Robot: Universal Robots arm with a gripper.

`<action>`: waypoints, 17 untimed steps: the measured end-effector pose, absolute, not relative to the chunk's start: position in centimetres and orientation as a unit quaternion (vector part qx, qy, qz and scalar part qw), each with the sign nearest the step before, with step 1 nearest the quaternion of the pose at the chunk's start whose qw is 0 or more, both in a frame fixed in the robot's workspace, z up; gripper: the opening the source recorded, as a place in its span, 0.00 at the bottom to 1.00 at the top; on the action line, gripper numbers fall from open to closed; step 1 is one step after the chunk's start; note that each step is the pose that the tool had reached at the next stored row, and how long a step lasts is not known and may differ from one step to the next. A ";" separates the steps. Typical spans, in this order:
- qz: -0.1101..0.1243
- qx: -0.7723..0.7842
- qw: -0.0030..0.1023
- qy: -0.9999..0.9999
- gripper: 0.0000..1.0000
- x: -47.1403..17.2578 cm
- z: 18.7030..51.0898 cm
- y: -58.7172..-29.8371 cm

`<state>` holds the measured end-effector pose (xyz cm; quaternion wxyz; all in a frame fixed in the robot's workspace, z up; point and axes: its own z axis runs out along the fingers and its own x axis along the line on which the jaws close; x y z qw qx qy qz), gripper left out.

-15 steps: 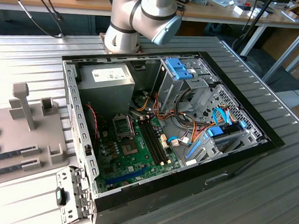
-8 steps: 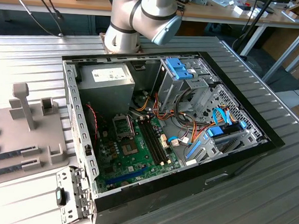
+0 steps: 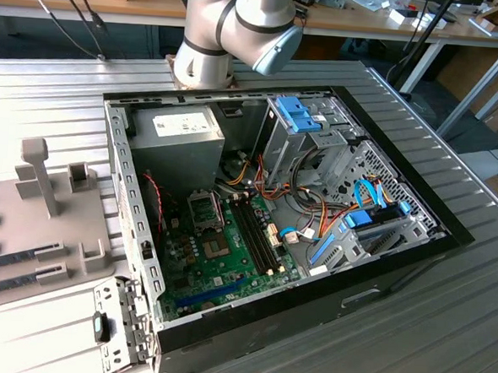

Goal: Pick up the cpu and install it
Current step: 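Pick up the cpu and move it towards the insertion slot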

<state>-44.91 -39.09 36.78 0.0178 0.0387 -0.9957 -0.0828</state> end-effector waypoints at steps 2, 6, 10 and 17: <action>-0.084 0.039 0.018 -0.996 0.47 -44.9 37.3 -39.1; -0.086 0.039 0.018 -0.995 0.47 -44.9 37.8 -39.1; -0.088 0.039 0.018 -0.995 0.47 -44.9 38.4 -39.1; -0.091 0.039 0.018 -0.995 0.47 -44.9 39.7 -39.1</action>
